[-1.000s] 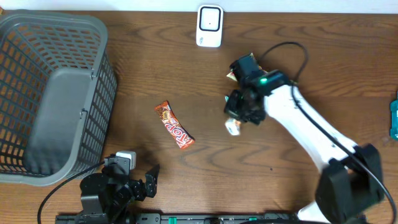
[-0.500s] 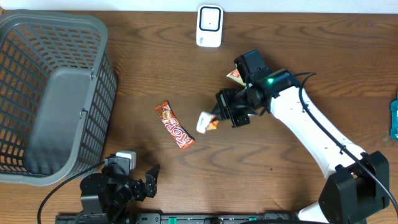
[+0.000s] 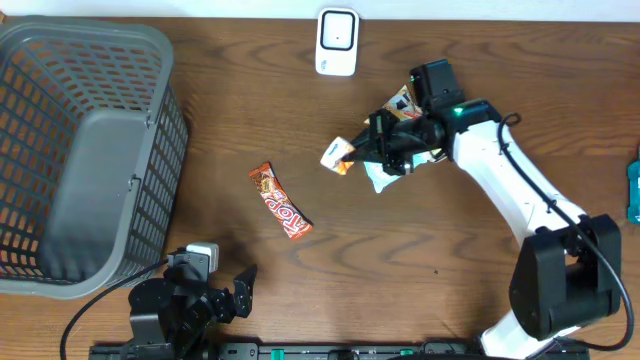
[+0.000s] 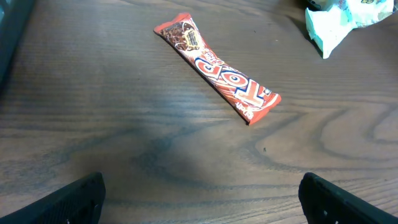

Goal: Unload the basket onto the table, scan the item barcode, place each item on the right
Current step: 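Lift the Kleenex pack and hold it at the scanner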

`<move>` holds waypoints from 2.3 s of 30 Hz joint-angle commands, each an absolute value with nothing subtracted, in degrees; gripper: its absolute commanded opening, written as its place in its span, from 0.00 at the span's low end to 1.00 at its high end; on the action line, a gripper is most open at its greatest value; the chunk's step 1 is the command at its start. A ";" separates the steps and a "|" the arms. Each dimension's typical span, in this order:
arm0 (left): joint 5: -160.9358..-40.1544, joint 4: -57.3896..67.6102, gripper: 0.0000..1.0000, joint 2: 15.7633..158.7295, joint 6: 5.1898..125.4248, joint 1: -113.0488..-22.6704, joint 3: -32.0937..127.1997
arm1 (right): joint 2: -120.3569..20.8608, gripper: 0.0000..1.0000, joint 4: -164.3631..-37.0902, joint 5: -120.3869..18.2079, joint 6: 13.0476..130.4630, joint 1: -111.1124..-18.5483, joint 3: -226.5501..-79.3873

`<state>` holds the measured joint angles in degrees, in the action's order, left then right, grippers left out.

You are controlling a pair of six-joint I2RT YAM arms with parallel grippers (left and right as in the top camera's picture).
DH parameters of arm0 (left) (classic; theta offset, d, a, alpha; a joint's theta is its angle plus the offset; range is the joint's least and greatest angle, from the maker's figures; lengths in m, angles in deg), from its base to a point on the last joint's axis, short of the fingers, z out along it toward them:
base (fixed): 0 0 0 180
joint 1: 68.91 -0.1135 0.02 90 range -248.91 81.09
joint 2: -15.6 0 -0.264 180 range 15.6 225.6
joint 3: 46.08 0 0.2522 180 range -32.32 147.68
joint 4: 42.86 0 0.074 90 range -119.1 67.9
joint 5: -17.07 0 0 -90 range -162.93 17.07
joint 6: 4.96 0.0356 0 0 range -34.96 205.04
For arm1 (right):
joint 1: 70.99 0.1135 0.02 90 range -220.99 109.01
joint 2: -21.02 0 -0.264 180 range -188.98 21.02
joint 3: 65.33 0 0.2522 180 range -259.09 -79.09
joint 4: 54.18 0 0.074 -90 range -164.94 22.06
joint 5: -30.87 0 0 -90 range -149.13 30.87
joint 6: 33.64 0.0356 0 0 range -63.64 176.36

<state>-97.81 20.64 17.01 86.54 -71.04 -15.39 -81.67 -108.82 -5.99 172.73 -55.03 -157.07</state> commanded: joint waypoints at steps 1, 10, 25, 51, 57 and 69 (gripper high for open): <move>-97.29 20.84 0.99 16.94 86.89 -70.84 -15.33 | -82.83 0.01 -109.02 -0.04 173.87 -58.44 -157.13; -97.29 20.84 0.99 16.94 86.89 -70.84 -15.33 | -83.31 0.01 -110.35 3.43 173.87 -62.85 -157.09; -97.29 20.84 0.99 16.94 86.89 -70.86 -15.33 | -83.31 0.02 -110.55 3.41 147.05 -60.93 -157.09; -97.27 20.84 0.99 16.94 86.89 -70.86 -15.33 | -89.32 0.01 -60.56 -52.87 129.00 -50.26 -157.11; -97.24 20.84 0.99 16.94 86.89 -70.86 -15.33 | -98.22 0.02 -45.70 -53.31 131.27 -51.20 -160.98; -95.98 20.84 0.99 16.94 86.89 -70.84 -15.33 | -114.22 0.02 -58.73 -53.72 129.81 -51.49 -188.10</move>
